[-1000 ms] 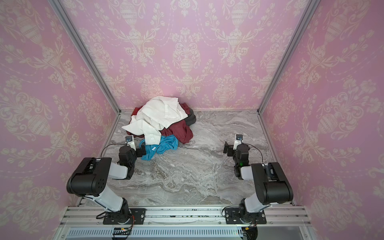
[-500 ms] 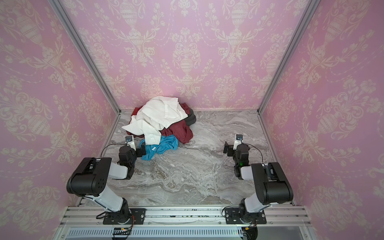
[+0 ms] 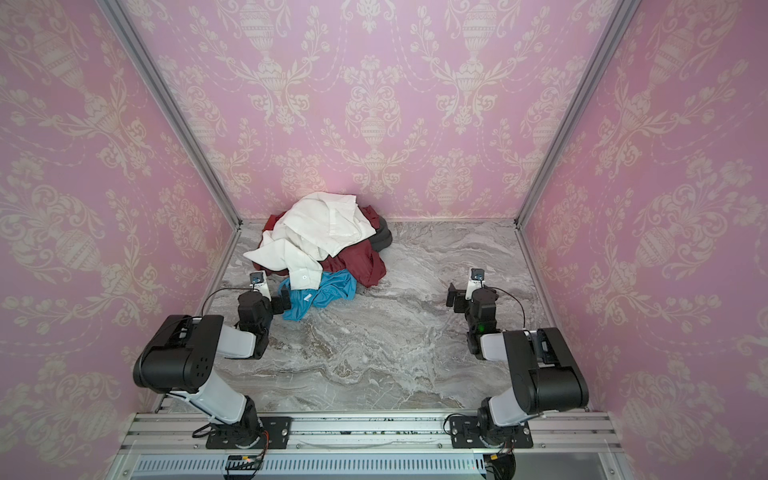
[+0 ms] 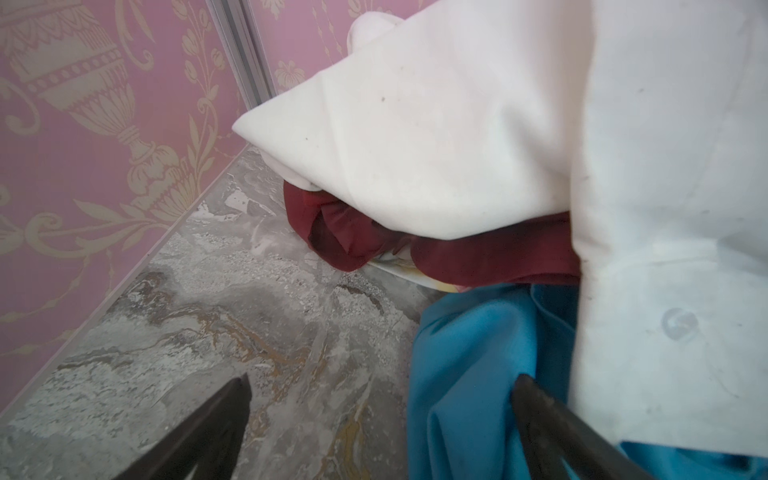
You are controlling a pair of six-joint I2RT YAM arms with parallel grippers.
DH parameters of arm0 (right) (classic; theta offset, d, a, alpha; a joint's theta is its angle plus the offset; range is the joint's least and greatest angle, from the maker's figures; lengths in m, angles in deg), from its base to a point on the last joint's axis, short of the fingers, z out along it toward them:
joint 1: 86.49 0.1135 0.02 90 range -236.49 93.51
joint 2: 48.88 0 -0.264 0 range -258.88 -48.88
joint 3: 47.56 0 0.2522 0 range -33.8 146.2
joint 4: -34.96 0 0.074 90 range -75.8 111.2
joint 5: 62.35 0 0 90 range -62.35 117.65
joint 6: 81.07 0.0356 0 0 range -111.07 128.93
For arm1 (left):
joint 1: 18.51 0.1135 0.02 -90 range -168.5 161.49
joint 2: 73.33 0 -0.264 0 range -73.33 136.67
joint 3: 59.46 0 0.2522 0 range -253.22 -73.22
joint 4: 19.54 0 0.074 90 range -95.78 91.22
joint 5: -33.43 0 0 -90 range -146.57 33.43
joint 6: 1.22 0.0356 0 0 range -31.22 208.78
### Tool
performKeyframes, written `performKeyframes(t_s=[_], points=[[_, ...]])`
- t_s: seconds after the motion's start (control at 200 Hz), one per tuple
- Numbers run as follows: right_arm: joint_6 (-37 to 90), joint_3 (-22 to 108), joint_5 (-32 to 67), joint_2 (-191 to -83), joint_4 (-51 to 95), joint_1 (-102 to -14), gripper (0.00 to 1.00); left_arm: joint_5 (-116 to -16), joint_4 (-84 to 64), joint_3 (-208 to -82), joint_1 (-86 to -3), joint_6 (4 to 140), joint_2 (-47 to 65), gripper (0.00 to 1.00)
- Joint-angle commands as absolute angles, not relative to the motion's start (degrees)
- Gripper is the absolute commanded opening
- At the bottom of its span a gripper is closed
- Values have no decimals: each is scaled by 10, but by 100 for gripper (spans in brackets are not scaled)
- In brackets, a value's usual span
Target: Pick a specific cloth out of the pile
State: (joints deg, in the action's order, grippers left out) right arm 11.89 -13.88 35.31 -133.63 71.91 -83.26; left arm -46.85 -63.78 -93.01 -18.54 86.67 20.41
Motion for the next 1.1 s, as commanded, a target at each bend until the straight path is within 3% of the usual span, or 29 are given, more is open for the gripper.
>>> performKeyframes(t_s=[0.0,0.21,0.555,0.785,1.096], points=[[100,-125,397,-1295,683,-818,100,-431,-598,-946,-197,887,168,99],[81,-81,462,-1242,580,-780,100,-410,-440,-1003,-209,896,98,99],[161,21,446,-1172,446,-713,100,-390,-233,-1084,-219,781,-24,99],[160,85,460,-1201,424,-589,99,-428,-62,-1144,-222,695,-100,97],[162,186,481,-1341,384,-424,98,-590,181,-1243,-222,656,-104,96]])
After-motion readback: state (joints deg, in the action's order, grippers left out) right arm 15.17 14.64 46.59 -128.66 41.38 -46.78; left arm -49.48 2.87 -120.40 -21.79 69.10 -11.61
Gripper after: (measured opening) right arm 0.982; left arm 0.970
